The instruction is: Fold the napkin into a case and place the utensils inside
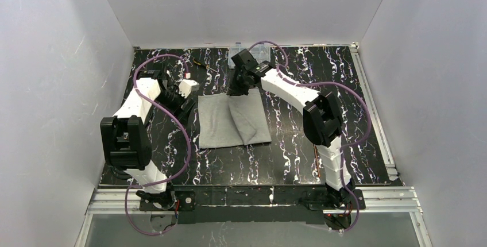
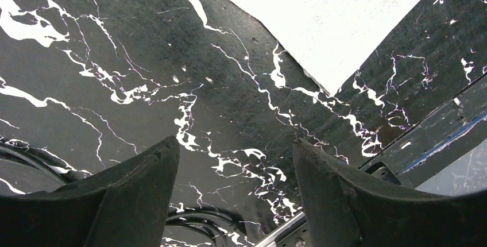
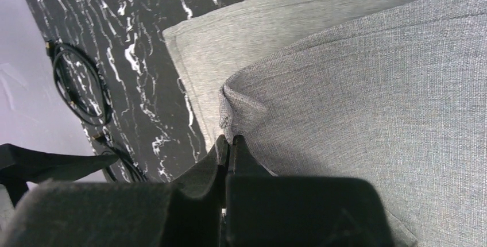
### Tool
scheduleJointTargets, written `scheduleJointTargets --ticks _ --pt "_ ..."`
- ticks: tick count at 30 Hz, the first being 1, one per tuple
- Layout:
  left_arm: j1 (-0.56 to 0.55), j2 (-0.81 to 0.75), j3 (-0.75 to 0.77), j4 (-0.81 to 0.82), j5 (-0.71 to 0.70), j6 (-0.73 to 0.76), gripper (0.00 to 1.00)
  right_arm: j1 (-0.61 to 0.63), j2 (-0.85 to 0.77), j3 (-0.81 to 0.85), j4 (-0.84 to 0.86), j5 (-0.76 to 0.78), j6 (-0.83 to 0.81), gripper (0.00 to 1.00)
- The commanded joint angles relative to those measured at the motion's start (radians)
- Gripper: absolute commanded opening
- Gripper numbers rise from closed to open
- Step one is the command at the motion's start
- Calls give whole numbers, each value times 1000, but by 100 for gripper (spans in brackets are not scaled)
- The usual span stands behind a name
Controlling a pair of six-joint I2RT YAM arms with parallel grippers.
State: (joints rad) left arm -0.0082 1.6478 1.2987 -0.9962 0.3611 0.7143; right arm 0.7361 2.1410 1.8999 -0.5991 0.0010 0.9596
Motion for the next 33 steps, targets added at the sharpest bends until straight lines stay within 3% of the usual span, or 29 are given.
scheduleJointTargets --ticks 1,13,21,33 --pt "7 -51 -9 -24 39 24 71 36 26 82 31 8 48 1" --pt "44 -46 -14 -24 47 34 70 63 70 150 84 -41 103 1" --pt "46 -55 -17 -25 39 33 70 67 184 235 70 -52 112 2" --pt "61 -63 3 -50 40 15 72 89 308 439 34 -28 65 53"
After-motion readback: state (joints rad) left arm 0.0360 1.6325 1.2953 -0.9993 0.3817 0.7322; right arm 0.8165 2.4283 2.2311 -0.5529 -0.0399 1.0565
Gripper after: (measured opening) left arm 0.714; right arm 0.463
